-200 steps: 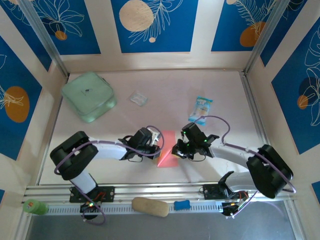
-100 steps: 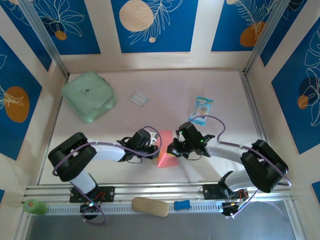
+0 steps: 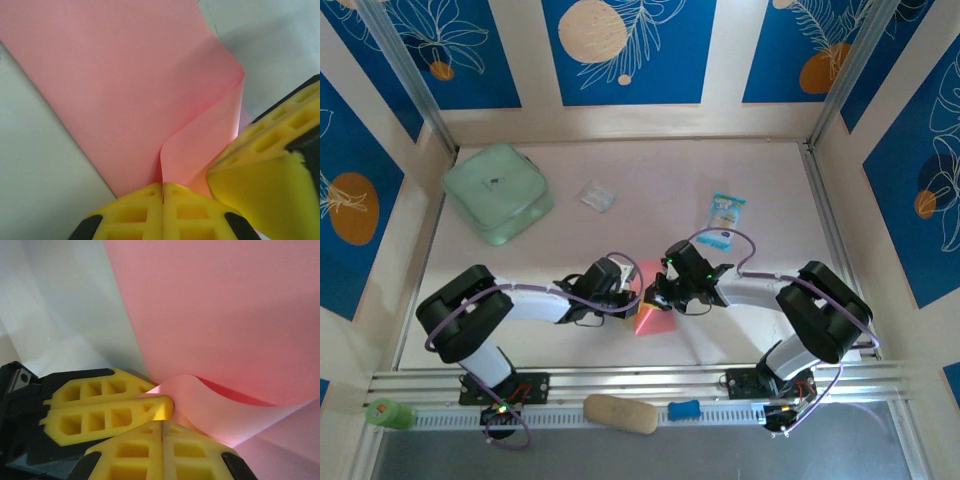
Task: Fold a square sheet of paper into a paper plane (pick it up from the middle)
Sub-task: Fold the triangle at the bottom-center of the table.
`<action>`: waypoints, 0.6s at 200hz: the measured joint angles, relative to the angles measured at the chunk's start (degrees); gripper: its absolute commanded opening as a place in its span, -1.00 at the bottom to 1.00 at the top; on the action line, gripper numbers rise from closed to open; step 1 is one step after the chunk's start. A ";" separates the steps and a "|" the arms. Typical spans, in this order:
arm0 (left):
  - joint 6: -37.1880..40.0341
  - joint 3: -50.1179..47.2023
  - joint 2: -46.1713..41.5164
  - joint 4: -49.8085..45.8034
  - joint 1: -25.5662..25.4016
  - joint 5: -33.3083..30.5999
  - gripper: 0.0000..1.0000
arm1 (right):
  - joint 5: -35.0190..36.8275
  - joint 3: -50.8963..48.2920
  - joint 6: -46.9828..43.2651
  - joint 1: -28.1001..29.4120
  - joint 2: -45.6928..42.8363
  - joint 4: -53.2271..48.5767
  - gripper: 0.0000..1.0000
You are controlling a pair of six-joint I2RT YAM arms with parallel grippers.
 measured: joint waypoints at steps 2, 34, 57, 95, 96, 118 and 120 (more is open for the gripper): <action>0.00 0.00 0.00 0.00 0.00 0.00 -1.00 | 0.00 -0.11 -0.02 -0.02 0.04 0.17 -0.95; 0.37 0.02 0.00 -0.02 0.00 0.02 -1.00 | 0.24 -2.95 0.42 -0.09 0.26 1.44 -0.95; 0.39 0.02 0.00 -0.04 -0.07 0.04 -1.00 | -0.09 -4.94 0.79 -0.46 0.24 3.41 -0.95; 0.42 0.02 0.00 -0.07 -0.07 0.04 -1.00 | -0.42 -5.57 0.83 -1.01 -0.90 3.93 -0.94; 0.39 0.02 0.00 -0.07 -0.07 0.04 -1.00 | -0.42 -5.57 0.83 -1.03 -0.94 3.89 -0.94; 0.42 0.07 0.00 -0.11 -0.07 0.02 -1.00 | -0.33 -5.44 0.63 -2.03 -3.96 2.64 -0.93; 0.42 0.07 0.00 -0.13 -0.07 0.02 -1.00 | -0.31 -5.40 0.55 -2.21 -4.24 2.56 -0.93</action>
